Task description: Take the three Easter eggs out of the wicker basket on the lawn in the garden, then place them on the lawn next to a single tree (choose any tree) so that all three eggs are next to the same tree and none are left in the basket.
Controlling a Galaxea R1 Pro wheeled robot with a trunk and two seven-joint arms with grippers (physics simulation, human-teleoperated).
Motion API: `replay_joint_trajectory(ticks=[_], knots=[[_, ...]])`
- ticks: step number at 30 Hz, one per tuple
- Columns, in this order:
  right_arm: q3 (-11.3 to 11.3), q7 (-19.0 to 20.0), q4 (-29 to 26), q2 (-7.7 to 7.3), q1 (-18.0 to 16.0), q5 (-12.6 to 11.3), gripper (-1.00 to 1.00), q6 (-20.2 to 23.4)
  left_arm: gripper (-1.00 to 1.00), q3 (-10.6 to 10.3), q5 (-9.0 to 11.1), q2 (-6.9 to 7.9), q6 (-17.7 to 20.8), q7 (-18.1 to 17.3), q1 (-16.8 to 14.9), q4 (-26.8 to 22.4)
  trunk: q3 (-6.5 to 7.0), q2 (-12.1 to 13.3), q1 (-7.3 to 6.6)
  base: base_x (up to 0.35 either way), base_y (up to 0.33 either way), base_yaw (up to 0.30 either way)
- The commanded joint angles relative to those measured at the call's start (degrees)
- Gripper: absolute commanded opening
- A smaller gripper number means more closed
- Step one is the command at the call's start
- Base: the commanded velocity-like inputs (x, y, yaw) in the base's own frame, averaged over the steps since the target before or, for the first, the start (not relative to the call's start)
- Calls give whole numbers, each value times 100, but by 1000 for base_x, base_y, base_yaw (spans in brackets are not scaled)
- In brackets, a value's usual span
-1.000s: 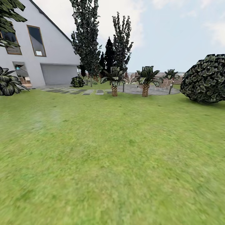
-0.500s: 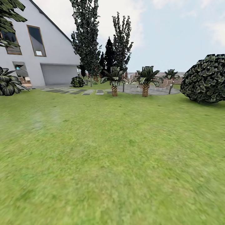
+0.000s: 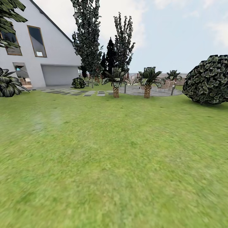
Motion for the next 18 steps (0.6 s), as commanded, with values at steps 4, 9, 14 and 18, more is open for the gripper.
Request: replay_joint_trajectory(ticks=[4,9,14,18], knots=[[2,3,5,9,-6,5,100,-19,100,-1,-1,0,1,-1,-1,-1,-4,-2,0,0,0,0],[10,21,10,20,-9,2,100,-19,100,-1,-1,2,1,-1,-1,2,-4,-2,0,0,0,0],[11,29,19,21,-9,-6,100,-19,100,-1,1,-1,1,-1,-1,2,-4,-2,0,0,0,0],[11,30,24,28,-9,-7,100,-19,100,-1,0,-1,1,-1,-1,0,-4,-2,0,0,0,0]])
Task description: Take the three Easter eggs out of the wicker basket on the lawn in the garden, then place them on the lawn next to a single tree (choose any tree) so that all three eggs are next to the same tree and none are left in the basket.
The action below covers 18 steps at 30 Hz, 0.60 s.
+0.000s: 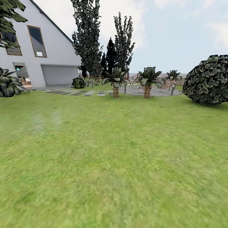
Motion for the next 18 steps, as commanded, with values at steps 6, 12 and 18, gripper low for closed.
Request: replay_joint_trajectory(ticks=[6,12,18], knots=[[-5,-8,10,-10,-3,6,100,-19,100,-1,-1,4,1,-1,-1,-1,-4,-2,0,0,0,0],[-5,-5,10,-13,-3,13,100,-19,100,-1,-1,1,1,-1,-1,1,-4,-2,0,0,0,0],[8,-4,11,-23,-3,29,100,-37,100,-1,-1,2,1,-1,-1,2,-4,-2,0,0,0,0]])
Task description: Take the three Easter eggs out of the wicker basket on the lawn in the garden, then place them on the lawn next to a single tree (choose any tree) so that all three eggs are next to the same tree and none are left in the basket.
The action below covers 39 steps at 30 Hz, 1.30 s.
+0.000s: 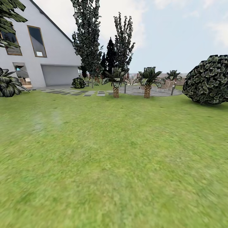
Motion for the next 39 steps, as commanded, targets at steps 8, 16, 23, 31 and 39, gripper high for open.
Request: replay_joint_trajectory(ticks=[8,16,23,31,39], knots=[[-1,-4,4,-18,-3,-9,100,-19,100,-1,-1,-1,1,-1,-1,-1,-4,-2,0,0,0,0],[-1,11,4,-11,-3,-8,100,-44,100,-1,-1,-2,1,-1,-1,0,-4,-2,0,0,0,0],[-9,5,2,-2,-3,-17,100,-53,100,-1,-1,-1,1,-1,-1,0,-4,-2,0,0,0,0],[-12,-1,3,8,-3,-30,100,-53,100,-1,-1,-1,1,-1,-1,-1,-4,-2,0,0,0,0],[-13,-22,3,24,-3,-18,100,-68,100,-1,-1,-2,1,-1,-1,0,-25,-2,0,0,0,109]])
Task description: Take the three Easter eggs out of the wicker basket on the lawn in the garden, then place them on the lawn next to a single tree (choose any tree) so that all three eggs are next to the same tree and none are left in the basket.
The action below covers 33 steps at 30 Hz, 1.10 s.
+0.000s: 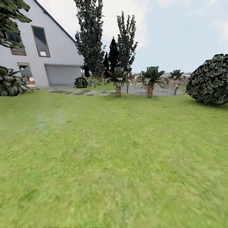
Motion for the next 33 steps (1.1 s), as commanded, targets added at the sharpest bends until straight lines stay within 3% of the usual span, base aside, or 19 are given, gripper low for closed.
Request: replay_joint_trajectory(ticks=[1,33], knots=[[1,1,5,0,-2,4,100,-21,100,-1,-1,2,1,-1,-2,1,-9,-2,0,0,0,227],[1,-7,6,1,-2,24,100,-20,100,-1,-1,3,1,-1,-2,0,-145,-2,0,0,0,242]])
